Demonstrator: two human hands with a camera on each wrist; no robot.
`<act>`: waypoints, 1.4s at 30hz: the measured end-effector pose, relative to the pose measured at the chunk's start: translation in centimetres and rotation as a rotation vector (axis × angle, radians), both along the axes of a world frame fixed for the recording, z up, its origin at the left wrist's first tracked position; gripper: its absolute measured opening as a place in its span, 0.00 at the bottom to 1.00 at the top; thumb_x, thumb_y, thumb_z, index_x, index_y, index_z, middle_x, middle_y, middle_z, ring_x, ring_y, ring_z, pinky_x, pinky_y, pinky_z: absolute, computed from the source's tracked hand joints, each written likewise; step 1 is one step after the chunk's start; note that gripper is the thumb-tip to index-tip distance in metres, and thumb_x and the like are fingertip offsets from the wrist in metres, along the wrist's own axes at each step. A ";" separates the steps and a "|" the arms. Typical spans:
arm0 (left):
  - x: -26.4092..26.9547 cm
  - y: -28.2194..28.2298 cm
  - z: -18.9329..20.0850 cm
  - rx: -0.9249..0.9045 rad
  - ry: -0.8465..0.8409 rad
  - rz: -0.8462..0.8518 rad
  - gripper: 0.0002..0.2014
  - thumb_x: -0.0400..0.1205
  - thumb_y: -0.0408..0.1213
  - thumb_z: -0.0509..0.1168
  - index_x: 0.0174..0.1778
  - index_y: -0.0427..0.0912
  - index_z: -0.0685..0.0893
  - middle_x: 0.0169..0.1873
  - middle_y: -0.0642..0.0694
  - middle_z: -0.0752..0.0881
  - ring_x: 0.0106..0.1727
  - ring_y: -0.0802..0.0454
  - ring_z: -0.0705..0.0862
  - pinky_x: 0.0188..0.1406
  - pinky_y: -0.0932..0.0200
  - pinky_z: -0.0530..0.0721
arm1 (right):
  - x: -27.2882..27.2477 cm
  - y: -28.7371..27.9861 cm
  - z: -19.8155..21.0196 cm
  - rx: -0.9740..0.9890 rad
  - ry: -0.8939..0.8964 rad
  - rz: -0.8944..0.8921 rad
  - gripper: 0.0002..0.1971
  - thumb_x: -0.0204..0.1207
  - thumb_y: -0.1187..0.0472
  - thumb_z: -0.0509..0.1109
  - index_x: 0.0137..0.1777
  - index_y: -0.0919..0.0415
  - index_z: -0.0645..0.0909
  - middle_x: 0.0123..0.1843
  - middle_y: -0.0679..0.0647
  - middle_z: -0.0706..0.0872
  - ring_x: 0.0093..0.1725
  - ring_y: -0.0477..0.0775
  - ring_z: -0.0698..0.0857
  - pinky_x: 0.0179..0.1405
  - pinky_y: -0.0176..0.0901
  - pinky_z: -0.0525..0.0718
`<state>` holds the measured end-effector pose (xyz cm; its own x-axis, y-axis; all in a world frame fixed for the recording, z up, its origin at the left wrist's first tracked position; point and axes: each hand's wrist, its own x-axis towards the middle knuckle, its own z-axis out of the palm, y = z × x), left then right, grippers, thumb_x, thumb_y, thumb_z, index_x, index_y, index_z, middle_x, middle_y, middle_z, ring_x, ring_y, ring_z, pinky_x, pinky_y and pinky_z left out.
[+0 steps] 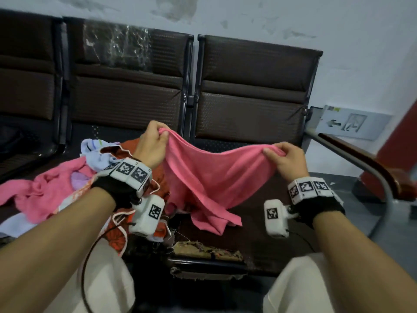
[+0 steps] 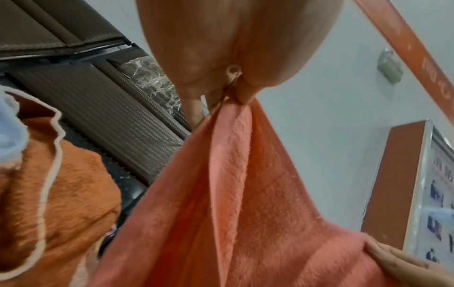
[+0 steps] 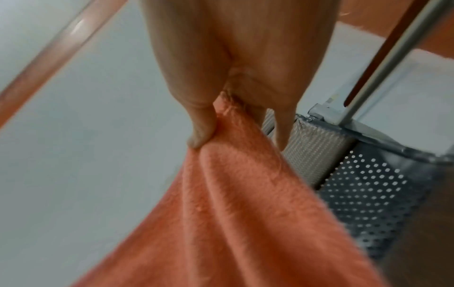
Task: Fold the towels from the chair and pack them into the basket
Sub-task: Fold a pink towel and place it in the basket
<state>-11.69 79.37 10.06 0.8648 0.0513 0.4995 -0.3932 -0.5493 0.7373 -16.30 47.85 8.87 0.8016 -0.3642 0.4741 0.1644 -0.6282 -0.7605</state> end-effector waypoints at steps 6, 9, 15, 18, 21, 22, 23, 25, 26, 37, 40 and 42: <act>-1.4 -0.4 5.7 -0.119 -0.089 0.045 0.09 0.84 0.34 0.58 0.57 0.38 0.79 0.56 0.40 0.84 0.59 0.44 0.81 0.54 0.61 0.72 | -1.2 1.1 6.8 0.144 -0.219 -0.098 0.08 0.73 0.59 0.75 0.49 0.63 0.87 0.43 0.52 0.86 0.45 0.48 0.82 0.48 0.35 0.79; -1.3 0.3 8.5 -0.218 -0.165 0.079 0.09 0.83 0.34 0.60 0.55 0.37 0.81 0.54 0.39 0.86 0.57 0.44 0.83 0.56 0.59 0.76 | -2.0 0.9 10.1 0.080 -0.321 -0.149 0.08 0.73 0.60 0.75 0.49 0.62 0.88 0.41 0.50 0.85 0.44 0.46 0.82 0.45 0.29 0.73; 0.6 1.1 7.6 -0.161 -0.117 0.114 0.08 0.80 0.34 0.65 0.52 0.36 0.85 0.51 0.37 0.88 0.55 0.42 0.85 0.56 0.55 0.78 | -1.7 -0.3 10.6 -0.004 -0.209 -0.228 0.10 0.73 0.56 0.75 0.49 0.62 0.90 0.39 0.51 0.86 0.45 0.50 0.82 0.48 0.34 0.74; 1.9 0.3 4.0 -0.158 0.031 0.076 0.09 0.80 0.33 0.65 0.52 0.36 0.86 0.52 0.36 0.88 0.55 0.42 0.85 0.59 0.52 0.79 | -0.3 -1.2 6.8 0.080 -0.049 -0.238 0.10 0.71 0.54 0.75 0.46 0.59 0.91 0.38 0.51 0.88 0.50 0.53 0.84 0.57 0.40 0.77; 3.1 -1.1 1.4 -0.264 0.141 0.039 0.06 0.79 0.34 0.65 0.48 0.40 0.86 0.48 0.42 0.88 0.50 0.48 0.84 0.54 0.56 0.80 | 1.4 -1.9 3.4 0.209 0.073 -0.234 0.06 0.68 0.54 0.76 0.41 0.54 0.90 0.41 0.53 0.90 0.49 0.53 0.85 0.54 0.40 0.79; 3.4 -1.8 0.7 -0.332 0.174 0.014 0.05 0.78 0.33 0.65 0.44 0.43 0.86 0.44 0.45 0.87 0.46 0.50 0.84 0.51 0.56 0.81 | 1.9 -1.9 2.5 0.252 0.102 -0.218 0.03 0.68 0.56 0.76 0.40 0.54 0.89 0.42 0.54 0.90 0.48 0.53 0.85 0.55 0.43 0.81; 3.7 -2.4 0.2 -0.402 0.201 -0.013 0.06 0.77 0.32 0.65 0.40 0.46 0.85 0.40 0.47 0.87 0.42 0.52 0.83 0.45 0.57 0.81 | 2.4 -1.8 1.8 0.305 0.117 -0.182 0.03 0.68 0.60 0.75 0.41 0.55 0.88 0.42 0.55 0.90 0.46 0.53 0.85 0.55 0.46 0.82; 4.0 -3.6 -0.9 -0.488 0.237 -0.065 0.09 0.76 0.29 0.66 0.37 0.50 0.84 0.33 0.49 0.84 0.31 0.58 0.80 0.32 0.63 0.79 | 3.0 -1.4 0.4 0.428 0.107 -0.075 0.06 0.70 0.67 0.74 0.46 0.62 0.88 0.38 0.52 0.87 0.40 0.48 0.83 0.48 0.43 0.82; 4.0 -4.2 -1.4 -0.500 0.250 -0.091 0.10 0.75 0.28 0.66 0.37 0.50 0.84 0.33 0.49 0.83 0.29 0.60 0.79 0.30 0.64 0.76 | 3.1 -1.0 -0.2 0.475 0.110 -0.011 0.06 0.71 0.69 0.73 0.46 0.63 0.88 0.37 0.51 0.86 0.38 0.46 0.81 0.43 0.39 0.80; 2.8 -8.4 -5.0 -0.438 0.462 -0.315 0.09 0.80 0.27 0.63 0.40 0.43 0.86 0.30 0.47 0.81 0.32 0.51 0.77 0.33 0.55 0.77 | 2.6 1.9 -4.5 -0.097 0.360 0.482 0.11 0.72 0.75 0.72 0.50 0.62 0.87 0.45 0.57 0.90 0.43 0.47 0.87 0.53 0.45 0.84; 2.3 -9.1 -4.9 -0.364 0.493 -0.372 0.09 0.82 0.27 0.61 0.45 0.42 0.85 0.33 0.43 0.82 0.36 0.46 0.78 0.36 0.53 0.80 | 2.9 2.7 -4.3 -0.387 0.197 0.434 0.06 0.71 0.66 0.75 0.45 0.57 0.90 0.46 0.48 0.85 0.42 0.38 0.82 0.48 0.26 0.76; 2.0 -9.4 -4.7 -0.321 0.503 -0.443 0.07 0.83 0.29 0.62 0.46 0.42 0.84 0.34 0.42 0.82 0.34 0.49 0.81 0.35 0.53 0.83 | 3.2 3.5 -4.2 -0.313 0.096 0.474 0.03 0.71 0.63 0.74 0.42 0.55 0.87 0.47 0.46 0.84 0.46 0.40 0.82 0.52 0.28 0.76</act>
<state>-9.69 69.94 5.33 0.9588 -0.2784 0.0568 -0.1002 -0.1446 0.9844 -13.14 51.37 4.66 0.8878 0.1908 0.4188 0.4221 -0.7002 -0.5758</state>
